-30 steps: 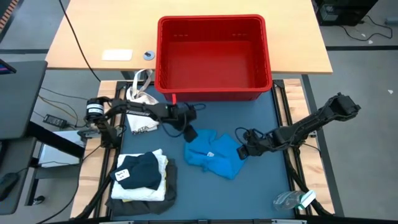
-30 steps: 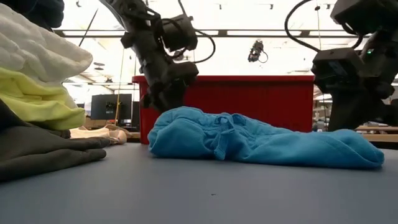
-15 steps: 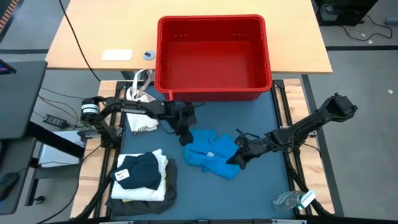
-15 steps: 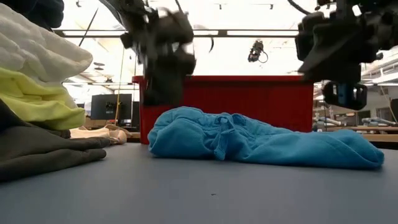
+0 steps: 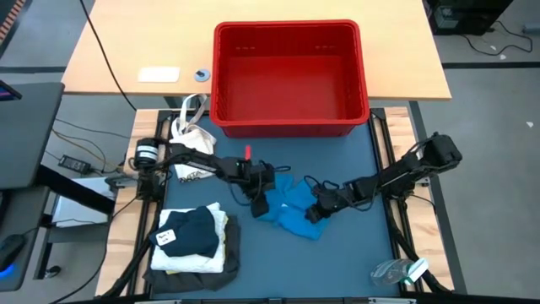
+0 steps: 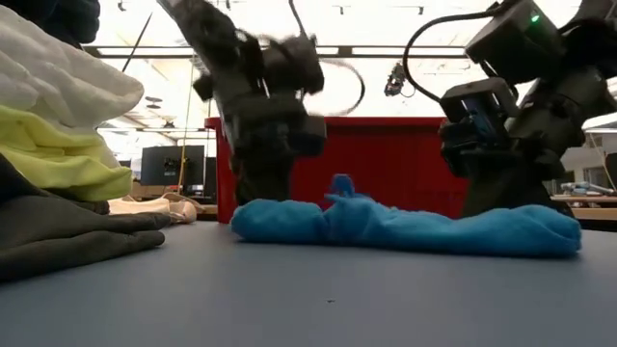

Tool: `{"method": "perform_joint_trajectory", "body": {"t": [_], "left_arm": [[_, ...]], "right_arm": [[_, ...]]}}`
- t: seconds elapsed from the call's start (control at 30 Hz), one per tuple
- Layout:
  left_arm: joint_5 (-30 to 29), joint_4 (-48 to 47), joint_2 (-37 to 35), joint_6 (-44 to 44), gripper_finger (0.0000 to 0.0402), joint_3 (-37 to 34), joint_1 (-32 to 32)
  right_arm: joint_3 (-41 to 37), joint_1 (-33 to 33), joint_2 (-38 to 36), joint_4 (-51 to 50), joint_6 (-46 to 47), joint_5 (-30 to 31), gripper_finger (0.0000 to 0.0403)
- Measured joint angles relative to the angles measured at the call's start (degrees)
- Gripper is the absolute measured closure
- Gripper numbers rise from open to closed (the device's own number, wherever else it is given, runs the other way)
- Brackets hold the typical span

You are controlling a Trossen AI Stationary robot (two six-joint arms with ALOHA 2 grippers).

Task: Fold laundry
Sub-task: Fold the blue shorts

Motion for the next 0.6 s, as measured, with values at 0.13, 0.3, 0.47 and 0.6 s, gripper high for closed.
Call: {"method": "perform_joint_trajectory", "body": {"t": [0.13,0.3,0.47,0.6], "left_arm": [[1.3,0.2,0.9,-3.1,0.0392,0.2,2.5],[0.7,-1.3,-5.3,0.6,0.0396,0.4,4.5],[-4.5,-1.5,-14.0,5.2,0.0371,0.4,4.9],[-7.7,1.0,-18.3,11.6,0.0326,0.5,2.8]], "right_arm": [[-0.2,0.8,-3.3,2.2,-1.0,-2.0,0.0369],[-0.1,2.8,-12.0,-0.1,-10.0,-1.4,0.0364],[0.3,5.5,-19.9,-3.3,-39.5,-1.7,0.0363],[2.8,6.7,-22.9,-16.1,-53.3,-1.5,0.0362]]}}
